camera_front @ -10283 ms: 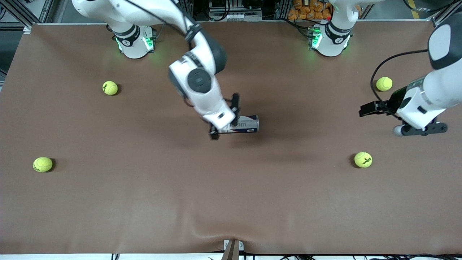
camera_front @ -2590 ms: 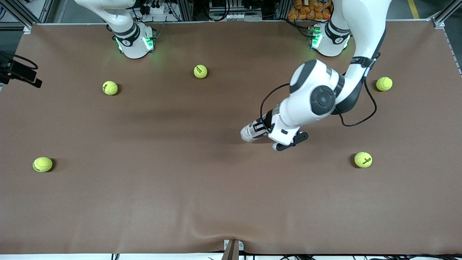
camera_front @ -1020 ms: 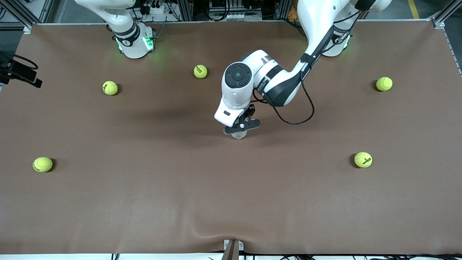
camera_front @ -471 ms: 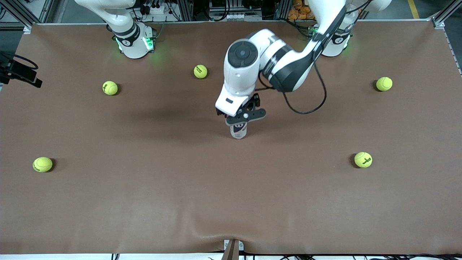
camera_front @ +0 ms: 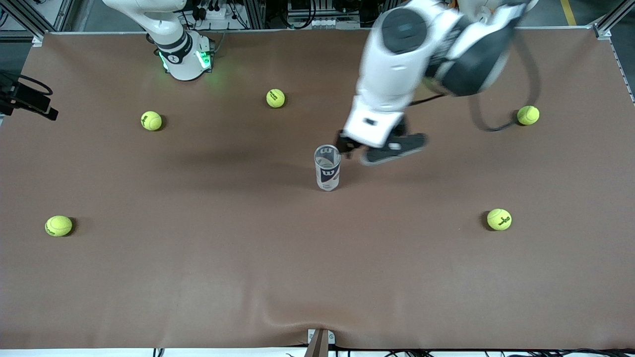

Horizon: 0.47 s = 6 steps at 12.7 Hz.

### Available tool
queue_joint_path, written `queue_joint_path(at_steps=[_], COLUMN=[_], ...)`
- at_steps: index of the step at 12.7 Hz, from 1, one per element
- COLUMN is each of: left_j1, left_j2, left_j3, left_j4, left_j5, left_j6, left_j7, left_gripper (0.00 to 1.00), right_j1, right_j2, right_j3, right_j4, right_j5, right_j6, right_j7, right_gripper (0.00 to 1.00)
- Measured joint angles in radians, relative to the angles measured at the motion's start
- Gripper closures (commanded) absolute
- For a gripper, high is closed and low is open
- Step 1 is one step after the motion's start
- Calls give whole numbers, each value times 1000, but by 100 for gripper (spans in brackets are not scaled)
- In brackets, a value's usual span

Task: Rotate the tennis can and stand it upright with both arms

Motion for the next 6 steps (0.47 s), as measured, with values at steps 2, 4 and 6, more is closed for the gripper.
queue_joint_path(at_steps=[2, 4, 6], left_j1=[102, 192, 258], left_j2=[-42, -49, -48], left_j3=[3, 5, 4], left_j4=[-1, -4, -8], left_j5=[0, 0, 0], left_j6=[-15, -17, -17], left_j7=[19, 38, 62], left_gripper=[0, 0, 0], right_j1=[0, 0, 0], right_j2=[0, 0, 0], right_j3=[0, 1, 1], right_j4=[0, 0, 0], right_j5=[0, 0, 0], right_j6=[0, 0, 0], right_j7=[0, 0, 0], right_gripper=[0, 0, 0])
